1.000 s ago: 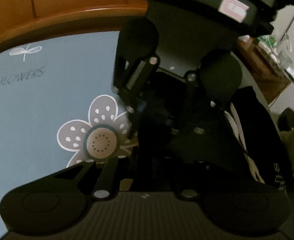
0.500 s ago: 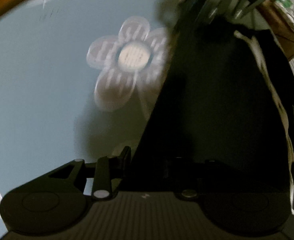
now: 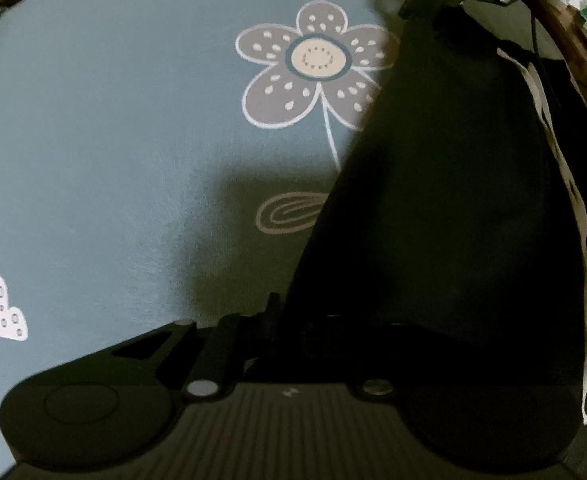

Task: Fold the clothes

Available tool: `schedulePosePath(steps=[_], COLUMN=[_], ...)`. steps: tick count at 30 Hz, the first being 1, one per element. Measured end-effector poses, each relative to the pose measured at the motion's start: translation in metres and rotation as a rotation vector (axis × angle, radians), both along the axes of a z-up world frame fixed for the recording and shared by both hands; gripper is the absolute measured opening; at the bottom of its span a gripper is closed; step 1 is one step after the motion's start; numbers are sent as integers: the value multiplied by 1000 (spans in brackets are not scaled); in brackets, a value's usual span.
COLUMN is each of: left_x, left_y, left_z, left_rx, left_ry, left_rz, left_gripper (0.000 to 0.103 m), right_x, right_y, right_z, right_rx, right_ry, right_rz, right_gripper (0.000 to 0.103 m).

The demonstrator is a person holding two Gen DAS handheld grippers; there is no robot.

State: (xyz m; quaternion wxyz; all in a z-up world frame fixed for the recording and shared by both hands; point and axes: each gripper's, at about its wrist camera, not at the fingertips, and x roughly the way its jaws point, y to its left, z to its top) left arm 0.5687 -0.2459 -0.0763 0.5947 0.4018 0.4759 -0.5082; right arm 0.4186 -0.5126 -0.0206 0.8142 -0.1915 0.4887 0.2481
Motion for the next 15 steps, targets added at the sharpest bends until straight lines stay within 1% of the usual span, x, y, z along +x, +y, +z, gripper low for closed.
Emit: schedulePosePath(steps=[7, 15], left_x=[-24, -76], left_y=[6, 16], left_z=[22, 60], left_rx=[-18, -22], left_ry=[-88, -156], left_rz=[19, 29], left_gripper=[4, 4], right_x=[-12, -43], right_y=[10, 33], right_z=[13, 38], right_rx=[-14, -46], right_ry=[-14, -31], right_rz=[1, 27], right_gripper=[8, 7])
